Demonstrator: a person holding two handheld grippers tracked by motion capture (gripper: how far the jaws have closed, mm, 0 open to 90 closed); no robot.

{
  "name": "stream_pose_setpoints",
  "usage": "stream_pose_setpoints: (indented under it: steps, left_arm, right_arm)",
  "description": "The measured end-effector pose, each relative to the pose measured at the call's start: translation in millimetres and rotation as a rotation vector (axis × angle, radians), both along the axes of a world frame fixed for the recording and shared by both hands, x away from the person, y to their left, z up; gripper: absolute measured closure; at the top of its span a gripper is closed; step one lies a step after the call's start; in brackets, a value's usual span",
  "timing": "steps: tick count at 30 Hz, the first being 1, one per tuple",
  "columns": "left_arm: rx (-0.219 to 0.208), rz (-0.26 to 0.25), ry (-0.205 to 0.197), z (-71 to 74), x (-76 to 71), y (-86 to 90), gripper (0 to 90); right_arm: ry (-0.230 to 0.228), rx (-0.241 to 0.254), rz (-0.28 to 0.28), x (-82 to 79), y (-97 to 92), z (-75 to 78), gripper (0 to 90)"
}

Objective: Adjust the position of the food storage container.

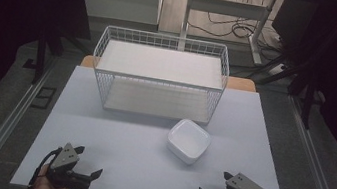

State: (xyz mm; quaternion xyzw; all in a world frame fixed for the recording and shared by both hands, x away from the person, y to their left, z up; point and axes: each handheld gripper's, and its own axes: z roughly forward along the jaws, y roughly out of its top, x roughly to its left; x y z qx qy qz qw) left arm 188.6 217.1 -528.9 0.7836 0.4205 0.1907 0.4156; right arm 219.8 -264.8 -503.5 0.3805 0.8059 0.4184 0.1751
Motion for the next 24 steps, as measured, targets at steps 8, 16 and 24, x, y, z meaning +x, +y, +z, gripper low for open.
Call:
stream_pose_setpoints:
  steps: [8, 16, 24]
  left_arm:
    - [-0.025, -0.011, 0.005, 3.0, 0.6, -1.8, 2.3]
    - [0.004, -0.032, -0.011, 3.7, 3.6, -8.8, 0.1]
    - [0.006, -0.058, -0.030, 3.6, 6.0, -11.2, 0.0]
  right_arm:
    - [-0.019, 0.017, -0.003, 0.3, -3.1, 3.4, 0.0]
    - [0.003, -0.004, -0.013, 2.8, -2.6, 3.7, 0.0]
    - [0.028, 0.008, -0.019, 6.4, -3.1, 5.6, 6.5]
